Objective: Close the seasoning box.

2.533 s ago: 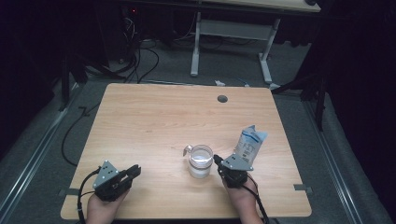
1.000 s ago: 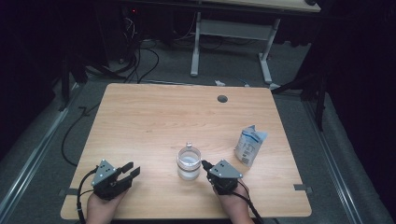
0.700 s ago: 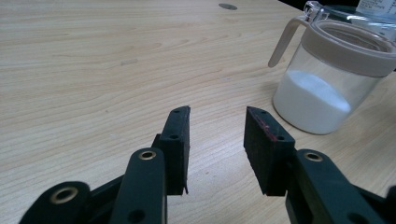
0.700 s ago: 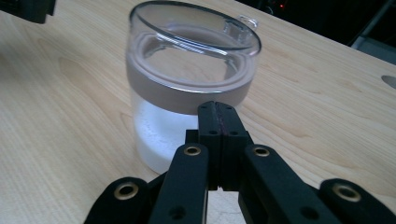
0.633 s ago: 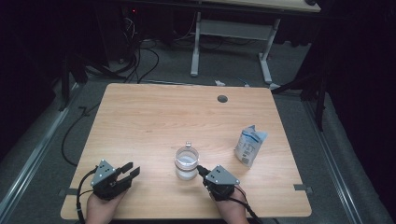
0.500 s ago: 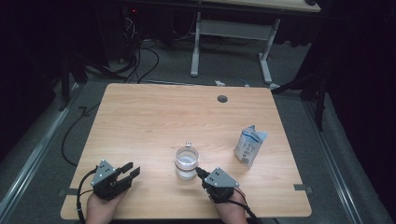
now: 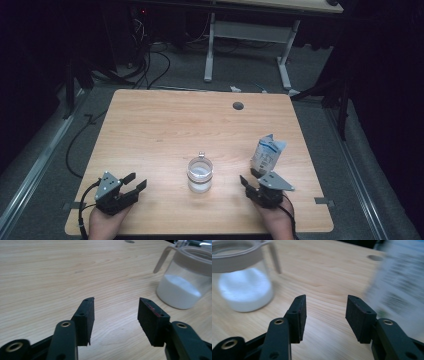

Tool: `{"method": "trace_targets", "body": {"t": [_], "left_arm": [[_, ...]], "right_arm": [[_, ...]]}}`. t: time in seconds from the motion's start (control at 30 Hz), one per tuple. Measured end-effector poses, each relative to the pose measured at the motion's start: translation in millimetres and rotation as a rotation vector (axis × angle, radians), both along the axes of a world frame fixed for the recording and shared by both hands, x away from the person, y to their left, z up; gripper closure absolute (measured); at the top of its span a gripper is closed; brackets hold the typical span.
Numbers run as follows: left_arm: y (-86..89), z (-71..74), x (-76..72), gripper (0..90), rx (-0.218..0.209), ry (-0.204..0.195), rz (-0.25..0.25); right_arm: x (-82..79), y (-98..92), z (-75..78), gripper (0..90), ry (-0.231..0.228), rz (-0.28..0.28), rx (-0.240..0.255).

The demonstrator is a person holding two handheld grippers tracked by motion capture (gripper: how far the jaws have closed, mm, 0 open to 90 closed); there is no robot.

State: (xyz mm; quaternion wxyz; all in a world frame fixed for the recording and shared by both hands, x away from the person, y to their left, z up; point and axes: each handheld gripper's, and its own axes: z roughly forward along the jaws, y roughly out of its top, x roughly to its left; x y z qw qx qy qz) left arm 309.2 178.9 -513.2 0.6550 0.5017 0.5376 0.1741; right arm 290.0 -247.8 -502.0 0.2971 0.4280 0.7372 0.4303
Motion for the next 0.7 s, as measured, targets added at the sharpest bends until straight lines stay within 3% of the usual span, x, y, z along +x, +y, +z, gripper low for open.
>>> {"method": "trace_targets", "body": {"t": [0.13,0.23,0.37,0.43,0.7], "left_arm": [[9.5,-4.3,4.7,42.5,-0.040,0.047,0.035],[6.6,-5.2,5.4,40.9,-0.015,0.035,0.039],[1.3,-6.0,5.7,39.4,-0.012,0.034,0.037],[-0.9,-7.1,4.1,38.9,0.017,0.023,0.033],[5.1,-5.8,4.4,37.7,0.003,0.023,0.034]], "right_arm": [[-23.4,-38.6,-6.6,50.1,-0.052,-0.087,0.060],[-28.8,-54.2,-5.3,48.7,-0.056,-0.130,0.077],[-25.9,-51.7,-8.3,48.0,-0.044,-0.123,0.085],[-23.7,-45.2,-12.4,47.9,-0.034,-0.103,0.052],[-24.8,-42.8,-11.5,47.9,-0.038,-0.112,0.055]]}}
